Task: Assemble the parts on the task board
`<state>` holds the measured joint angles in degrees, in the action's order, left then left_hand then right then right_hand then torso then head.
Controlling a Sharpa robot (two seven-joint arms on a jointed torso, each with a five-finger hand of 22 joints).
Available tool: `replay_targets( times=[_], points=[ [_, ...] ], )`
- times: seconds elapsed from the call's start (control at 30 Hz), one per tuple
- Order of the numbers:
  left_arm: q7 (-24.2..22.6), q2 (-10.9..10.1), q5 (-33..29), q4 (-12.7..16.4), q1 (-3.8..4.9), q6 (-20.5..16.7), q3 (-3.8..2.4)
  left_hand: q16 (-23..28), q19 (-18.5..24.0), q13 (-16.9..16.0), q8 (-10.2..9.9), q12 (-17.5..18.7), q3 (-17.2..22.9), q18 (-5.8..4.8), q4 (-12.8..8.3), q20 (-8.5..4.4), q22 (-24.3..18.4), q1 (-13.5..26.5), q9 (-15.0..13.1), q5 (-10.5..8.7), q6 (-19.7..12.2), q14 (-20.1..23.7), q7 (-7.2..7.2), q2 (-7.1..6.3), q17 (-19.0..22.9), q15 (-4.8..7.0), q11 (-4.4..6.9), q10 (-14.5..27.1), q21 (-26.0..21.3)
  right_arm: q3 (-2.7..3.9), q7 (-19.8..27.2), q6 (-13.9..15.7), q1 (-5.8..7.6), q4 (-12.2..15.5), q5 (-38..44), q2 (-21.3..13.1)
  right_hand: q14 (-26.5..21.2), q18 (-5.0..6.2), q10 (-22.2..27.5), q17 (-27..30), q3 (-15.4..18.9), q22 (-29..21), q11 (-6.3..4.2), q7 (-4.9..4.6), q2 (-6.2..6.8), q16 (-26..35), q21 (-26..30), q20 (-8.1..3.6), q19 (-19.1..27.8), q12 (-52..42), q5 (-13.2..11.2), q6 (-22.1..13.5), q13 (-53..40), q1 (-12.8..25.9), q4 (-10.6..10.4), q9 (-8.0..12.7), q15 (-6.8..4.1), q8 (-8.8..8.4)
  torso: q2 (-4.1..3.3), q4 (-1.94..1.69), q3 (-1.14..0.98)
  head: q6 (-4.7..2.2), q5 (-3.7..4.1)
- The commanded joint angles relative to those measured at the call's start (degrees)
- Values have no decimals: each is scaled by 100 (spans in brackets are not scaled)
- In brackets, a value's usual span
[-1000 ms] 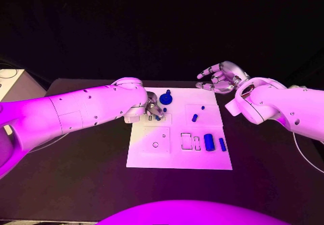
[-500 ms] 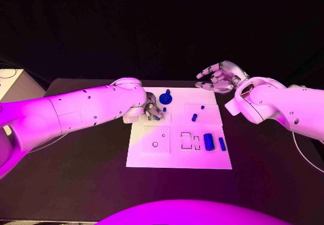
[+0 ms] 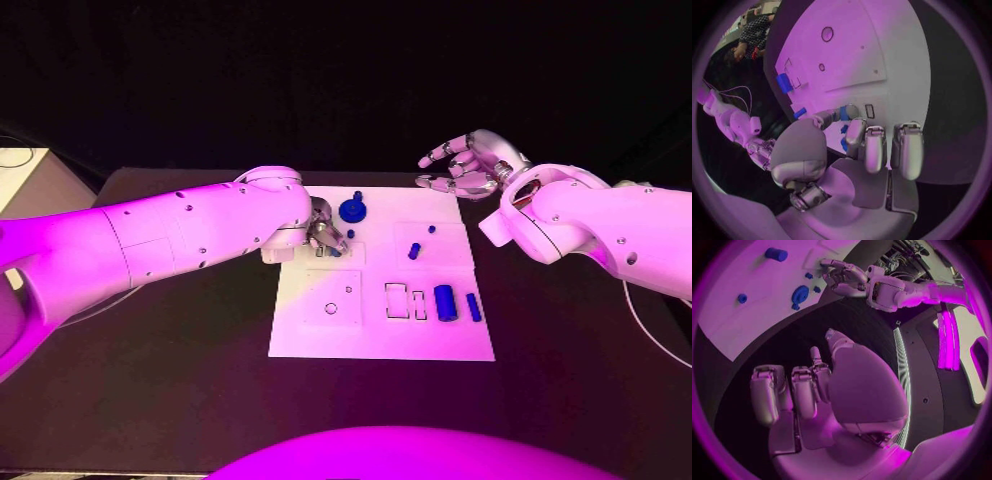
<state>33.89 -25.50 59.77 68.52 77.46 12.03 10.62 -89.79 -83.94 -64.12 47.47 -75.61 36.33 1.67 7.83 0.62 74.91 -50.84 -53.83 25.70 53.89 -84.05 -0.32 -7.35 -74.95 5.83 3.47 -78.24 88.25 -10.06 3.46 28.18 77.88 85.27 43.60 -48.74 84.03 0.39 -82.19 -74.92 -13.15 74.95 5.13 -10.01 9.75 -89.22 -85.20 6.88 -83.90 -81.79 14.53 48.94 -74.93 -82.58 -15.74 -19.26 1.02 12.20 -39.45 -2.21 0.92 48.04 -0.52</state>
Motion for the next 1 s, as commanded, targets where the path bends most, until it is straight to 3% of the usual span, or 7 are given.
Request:
replay_targets(
  times=[0.03, 0.17, 0.27, 0.47, 0.63, 0.83, 1.0],
  points=[
    [175, -19, -80, -11, -78, 193, 54, -21, -402, 54, -45, 50, -55, -90, -22, -39, 1195, -81, -6, -25, -49, -595, 35, 14, -1505, 54, 8, 65, 22, 1, 23, -91, -3, 7, 55, 1, 535, 70, -17, -1284, -32, 1302, -10, 5, -9, 39, 1, -42, -424, -17, 36, -31, -768, 61, -12, -10, -38, 21, 1, 0, 2, -10, -4],
    [137, -43, -267, 1, -78, 45, 50, -21, -349, 208, -101, 153, -4, -70, -119, -35, 1116, -330, -7, 12, -177, -595, 62, 73, -1505, 43, -12, 187, -19, 1, 23, -100, -3, 2, 55, 5, 534, 71, -25, -1279, -43, 1301, -11, 6, -8, 42, 3, -43, -424, -23, 36, -30, -774, 68, -11, -12, -39, 28, 3, 1, 1, -19, 6],
    [95, -70, -446, 21, -77, -44, 42, -21, -242, 508, -186, 352, 233, -32, -233, -4, 960, -578, 3, 32, -354, -595, 138, 155, -1505, -9, -74, 410, -104, 0, 20, -110, -3, -1, 55, 7, 534, 71, -25, -1279, -43, 1301, -11, 6, -8, 42, 3, -43, -424, -23, 36, -30, -774, 68, -11, -12, -39, 28, 4, 2, -1, -22, 6],
    [-75, -154, -911, 86, -67, -158, -52, -21, -87, 1027, -366, 693, 621, 22, -393, 83, 740, -846, 44, 9, -644, -595, 299, 249, -1505, -125, -211, 805, -229, 0, 9, -137, -4, -15, 55, 9, 534, 71, -25, -1279, -43, 1301, -11, 6, -8, 42, 3, -43, -424, -23, 36, -30, -774, 68, -11, -12, -39, 28, 8, -4, -1, -33, 17],
    [-147, -205, -1163, 125, -62, -107, -142, -10, -30, 1138, -392, 761, 653, 40, -424, 123, 665, -921, 48, -117, -678, -590, 344, 284, -1490, -166, -255, 897, -275, -1, -1, -156, -4, -23, 56, 15, 534, 71, -25, -1279, -43, 1301, -11, 6, -8, 42, 3, -43, -424, -23, 36, -30, -774, 68, -11, -12, -39, 28, 6, -4, 2, -43, 20],
    [-197, -268, -1354, 158, -57, -50, -264, 3, -1, 1202, -428, 778, 680, 50, -439, 170, 633, -1023, 62, -508, -693, -583, 376, 317, -1473, -202, -289, 947, -302, -4, -10, -180, -7, -34, 57, 21, 534, 71, -25, -1279, -43, 1301, -11, 6, -8, 42, 3, -43, -424, -23, 36, -30, -774, 68, -11, -12, -39, 28, 10, -2, 5, -67, 15],
    [-238, -291, -1529, 137, -52, 13, -341, 10, 16, 1235, -437, 792, 694, 56, -438, 177, 610, -1041, 66, -591, -696, -579, 381, 321, -1462, -207, -294, 968, -316, -6, -16, -191, -9, -41, 59, 23, 534, 71, -25, -1279, -43, 1301, -11, 6, -8, 42, 3, -43, -424, -23, 36, -30, -774, 68, -11, -12, -39, 28, 6, -6, 1, -89, 8]
  ],
)
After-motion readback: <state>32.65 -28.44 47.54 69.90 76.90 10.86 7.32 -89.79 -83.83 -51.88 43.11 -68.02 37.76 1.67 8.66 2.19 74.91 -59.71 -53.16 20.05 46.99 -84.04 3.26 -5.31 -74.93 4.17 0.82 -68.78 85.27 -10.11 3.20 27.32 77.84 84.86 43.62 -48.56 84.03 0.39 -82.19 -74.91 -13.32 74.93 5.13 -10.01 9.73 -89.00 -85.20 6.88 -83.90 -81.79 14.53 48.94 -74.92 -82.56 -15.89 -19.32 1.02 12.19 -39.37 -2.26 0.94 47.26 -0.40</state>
